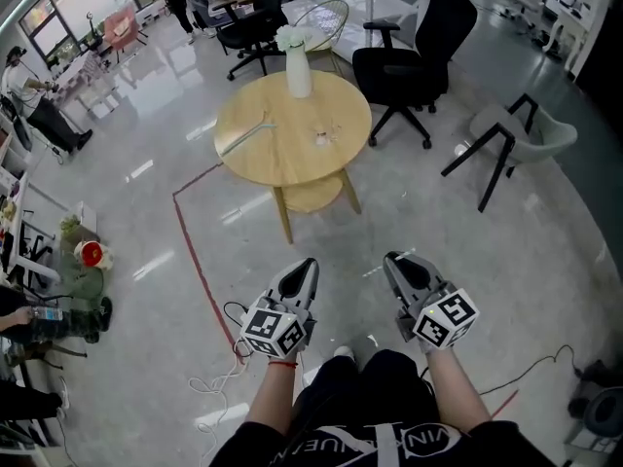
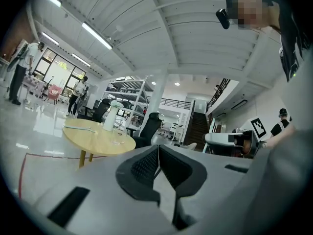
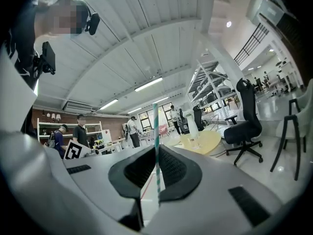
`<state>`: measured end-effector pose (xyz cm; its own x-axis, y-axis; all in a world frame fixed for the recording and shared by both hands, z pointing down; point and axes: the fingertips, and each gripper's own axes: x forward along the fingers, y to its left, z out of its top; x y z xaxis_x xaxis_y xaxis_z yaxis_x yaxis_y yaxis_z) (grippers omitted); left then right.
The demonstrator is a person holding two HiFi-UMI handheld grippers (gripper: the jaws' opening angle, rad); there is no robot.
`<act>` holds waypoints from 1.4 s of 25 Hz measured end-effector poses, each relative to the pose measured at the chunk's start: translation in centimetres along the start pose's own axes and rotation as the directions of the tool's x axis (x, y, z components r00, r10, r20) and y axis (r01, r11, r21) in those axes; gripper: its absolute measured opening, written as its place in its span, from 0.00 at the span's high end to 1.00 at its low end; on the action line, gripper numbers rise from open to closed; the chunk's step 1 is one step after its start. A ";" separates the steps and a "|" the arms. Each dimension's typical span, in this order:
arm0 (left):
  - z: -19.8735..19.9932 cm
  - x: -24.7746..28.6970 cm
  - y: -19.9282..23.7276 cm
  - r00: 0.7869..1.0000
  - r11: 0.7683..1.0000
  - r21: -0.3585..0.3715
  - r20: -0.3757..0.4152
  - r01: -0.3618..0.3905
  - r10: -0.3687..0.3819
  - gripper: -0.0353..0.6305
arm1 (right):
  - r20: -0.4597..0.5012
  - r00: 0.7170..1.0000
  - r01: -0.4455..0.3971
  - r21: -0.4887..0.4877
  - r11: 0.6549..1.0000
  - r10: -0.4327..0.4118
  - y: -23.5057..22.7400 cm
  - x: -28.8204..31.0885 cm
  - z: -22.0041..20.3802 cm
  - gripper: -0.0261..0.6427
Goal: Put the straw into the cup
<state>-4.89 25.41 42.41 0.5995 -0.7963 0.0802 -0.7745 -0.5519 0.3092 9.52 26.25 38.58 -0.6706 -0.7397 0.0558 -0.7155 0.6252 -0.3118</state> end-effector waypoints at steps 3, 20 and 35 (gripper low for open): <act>-0.2 1.0 0.5 1.000 1.000 -0.009 -0.009 0.008 -0.008 0.93 | -0.001 1.000 0.015 0.000 1.000 -0.015 -1.1 0.7 0.3 0.93; 3.6 12.0 8.3 1.000 1.000 -0.014 -0.003 -0.023 0.023 0.93 | -0.019 0.997 -0.078 0.014 0.997 0.079 -8.7 13.2 3.5 0.93; 4.5 19.1 12.2 0.995 0.995 -0.032 -0.008 -0.095 0.095 0.93 | -0.043 0.986 -0.162 0.039 0.986 0.164 -15.1 19.8 5.2 0.93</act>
<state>-3.78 2.31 43.50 0.5252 -0.8430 0.1165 -0.8210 -0.4658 0.3301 8.04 0.86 39.44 -0.7864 -0.6161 0.0443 -0.5891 0.7266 -0.3534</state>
